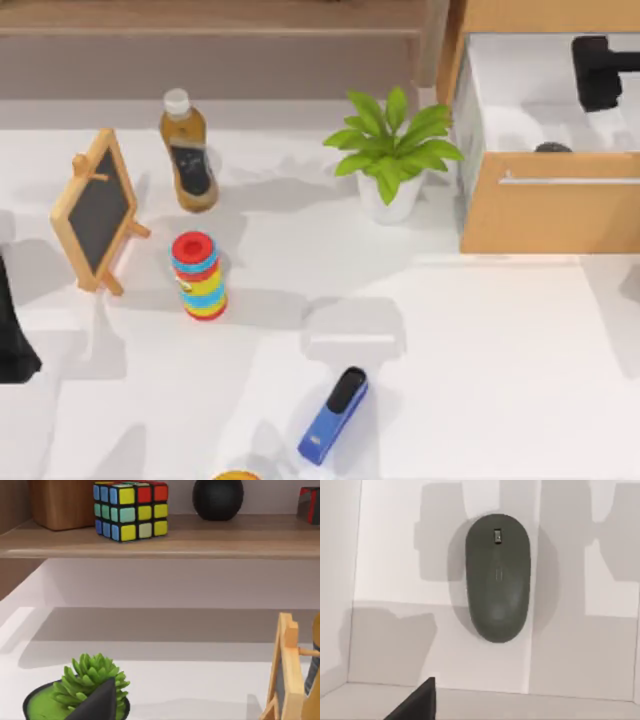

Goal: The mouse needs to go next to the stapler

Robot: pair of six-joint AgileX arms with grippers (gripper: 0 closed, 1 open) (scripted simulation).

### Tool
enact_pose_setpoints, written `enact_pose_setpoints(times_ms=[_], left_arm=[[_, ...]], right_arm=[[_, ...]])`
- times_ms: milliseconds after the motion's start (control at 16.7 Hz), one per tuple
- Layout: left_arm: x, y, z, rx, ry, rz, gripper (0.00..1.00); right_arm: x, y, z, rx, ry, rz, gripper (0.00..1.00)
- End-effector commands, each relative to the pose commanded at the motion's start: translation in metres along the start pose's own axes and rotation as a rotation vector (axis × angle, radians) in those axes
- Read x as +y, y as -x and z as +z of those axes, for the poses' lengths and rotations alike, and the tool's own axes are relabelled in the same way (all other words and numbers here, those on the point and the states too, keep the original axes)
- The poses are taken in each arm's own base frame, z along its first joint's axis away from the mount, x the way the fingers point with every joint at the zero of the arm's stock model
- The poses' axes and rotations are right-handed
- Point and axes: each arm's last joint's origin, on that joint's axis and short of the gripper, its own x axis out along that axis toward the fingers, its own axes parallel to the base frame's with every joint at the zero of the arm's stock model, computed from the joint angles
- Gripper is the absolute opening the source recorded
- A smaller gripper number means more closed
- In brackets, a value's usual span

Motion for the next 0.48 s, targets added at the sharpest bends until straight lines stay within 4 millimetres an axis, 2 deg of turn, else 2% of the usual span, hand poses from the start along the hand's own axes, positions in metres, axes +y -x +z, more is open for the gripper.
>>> enact_pose_setpoints(times_ms=[240,480], left_arm=[[0.0,0.0,0.0,0.0,0.0,0.0,1.0],[0.0,0.0,0.0,0.0,0.0,0.0,1.0]], right_arm=[[0.014,-0.066,0.028,0.183,0.019,0.004,1.0],[0.019,-0.111,0.039,0.284,0.021,0.002,1.0]])
